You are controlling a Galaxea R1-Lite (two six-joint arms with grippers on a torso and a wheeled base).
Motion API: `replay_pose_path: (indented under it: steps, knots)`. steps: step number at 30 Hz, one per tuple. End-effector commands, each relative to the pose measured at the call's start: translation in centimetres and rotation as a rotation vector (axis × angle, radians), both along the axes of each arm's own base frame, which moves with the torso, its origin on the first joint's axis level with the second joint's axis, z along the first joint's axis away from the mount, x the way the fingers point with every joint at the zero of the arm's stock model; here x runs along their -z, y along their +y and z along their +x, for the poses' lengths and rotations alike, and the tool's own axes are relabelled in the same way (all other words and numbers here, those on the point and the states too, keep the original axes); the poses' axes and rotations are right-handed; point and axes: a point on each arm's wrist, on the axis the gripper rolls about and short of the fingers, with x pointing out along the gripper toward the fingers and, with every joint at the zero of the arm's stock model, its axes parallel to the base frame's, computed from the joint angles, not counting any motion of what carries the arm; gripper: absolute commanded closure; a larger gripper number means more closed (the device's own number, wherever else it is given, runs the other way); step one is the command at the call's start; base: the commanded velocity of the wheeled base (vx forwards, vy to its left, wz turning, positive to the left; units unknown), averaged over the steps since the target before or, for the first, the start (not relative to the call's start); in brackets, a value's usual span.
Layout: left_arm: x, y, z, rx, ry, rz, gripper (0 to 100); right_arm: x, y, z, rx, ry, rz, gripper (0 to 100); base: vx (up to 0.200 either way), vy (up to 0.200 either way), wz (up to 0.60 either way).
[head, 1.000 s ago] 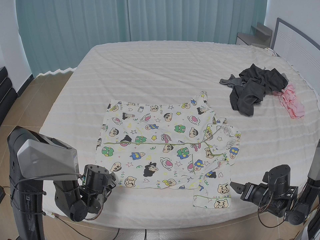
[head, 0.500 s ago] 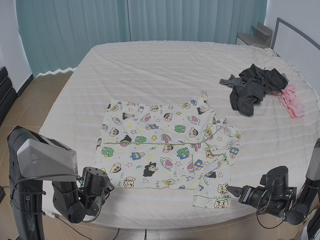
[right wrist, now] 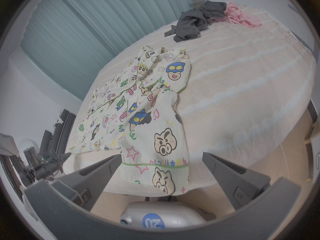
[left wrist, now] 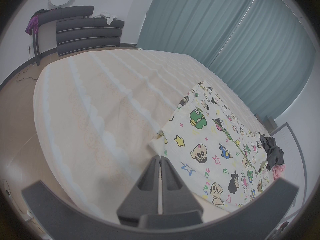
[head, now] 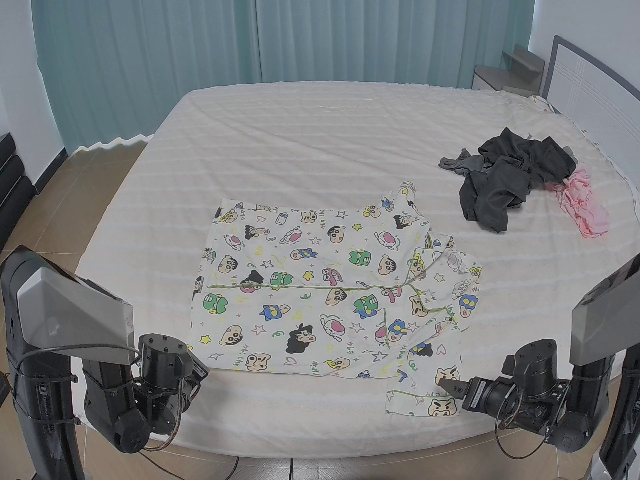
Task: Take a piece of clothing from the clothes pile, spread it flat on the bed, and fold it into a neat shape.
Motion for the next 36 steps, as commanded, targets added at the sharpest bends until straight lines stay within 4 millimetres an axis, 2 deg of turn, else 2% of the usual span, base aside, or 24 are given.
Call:
replay_pose_path:
  steps: [1, 11, 12, 23, 24, 28, 36]
  knots:
    - [-0.3, 0.7, -0.2, -0.021, -0.004, -0.003, 100, 2.4, -0.8, 0.2, -0.011, 0.065, -0.074, 0, 0.0, 0.0, 0.0]
    - [-0.4, 0.9, 0.0, 0.015, -0.003, -0.011, 100, 1.6, -0.5, 0.1, -0.059, 0.05, -0.016, 0, 0.0, 0.0, 0.0]
    - [-0.4, 0.9, -0.1, 0.024, 0.001, -0.013, 0, 1.6, -0.5, 0.1, -0.061, 0.05, -0.016, 0, 0.0, 0.0, 0.0]
    - [-0.2, 1.1, -0.4, 0.1, 0.039, -0.031, 0, 1.6, -0.5, 0.1, -0.062, 0.05, -0.016, 0, 0.0, 0.0, 0.0]
    - [-0.2, 1.6, -0.4, 0.19, 0.062, 0.01, 0, 1.6, -0.2, 0.0, -0.075, 0.046, -0.02, 0, 0.0, 0.0, 0.0]
    - [-0.6, 2.1, 0.0, 0.229, 0.052, -0.015, 0, 1.6, 0.1, -0.2, -0.089, 0.044, -0.022, 0, 0.0, 0.0, 0.0]
    - [-0.1, 2.0, 1.8, 0.235, 0.027, -0.025, 0, 1.6, 0.1, -0.2, -0.089, 0.046, -0.021, 0, 0.0, 0.0, 0.0]
